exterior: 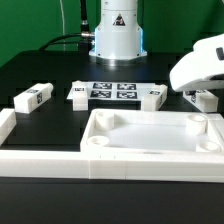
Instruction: Assemble desk
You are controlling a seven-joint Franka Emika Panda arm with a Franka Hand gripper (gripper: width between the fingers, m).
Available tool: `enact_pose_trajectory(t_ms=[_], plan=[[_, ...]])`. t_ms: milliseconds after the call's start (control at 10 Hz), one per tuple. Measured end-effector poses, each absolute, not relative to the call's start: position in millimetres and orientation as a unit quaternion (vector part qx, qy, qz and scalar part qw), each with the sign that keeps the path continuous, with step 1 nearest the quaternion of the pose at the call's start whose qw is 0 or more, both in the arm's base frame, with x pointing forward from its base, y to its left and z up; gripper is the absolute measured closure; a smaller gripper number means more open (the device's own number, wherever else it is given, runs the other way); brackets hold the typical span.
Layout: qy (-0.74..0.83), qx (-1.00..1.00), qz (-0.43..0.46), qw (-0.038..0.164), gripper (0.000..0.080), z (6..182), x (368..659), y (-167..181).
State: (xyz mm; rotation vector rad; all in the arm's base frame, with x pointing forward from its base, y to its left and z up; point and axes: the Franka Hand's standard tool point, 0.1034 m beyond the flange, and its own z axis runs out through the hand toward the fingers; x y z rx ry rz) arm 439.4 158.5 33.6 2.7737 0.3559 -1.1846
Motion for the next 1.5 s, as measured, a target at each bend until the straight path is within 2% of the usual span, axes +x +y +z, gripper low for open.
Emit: enact_pose_trajectory(t_ms=[400, 700, 800, 1200, 1400, 1500], plan=[[0.115, 0.909, -0.397, 0.052, 0.0151, 17.0, 437, 161], [0.112, 0.870, -0.475, 0.065, 0.0151, 14.5, 427, 155], [0.111, 0.868, -0.480, 0.064, 0.0151, 9.4, 431, 156], [0.111, 0.869, -0.479, 0.064, 0.0151, 8.3, 431, 156], [0.112, 0.868, -0.479, 0.065, 0.0404, 6.7, 429, 156], [0.112, 0.870, -0.475, 0.064, 0.0404, 5.0, 429, 156]])
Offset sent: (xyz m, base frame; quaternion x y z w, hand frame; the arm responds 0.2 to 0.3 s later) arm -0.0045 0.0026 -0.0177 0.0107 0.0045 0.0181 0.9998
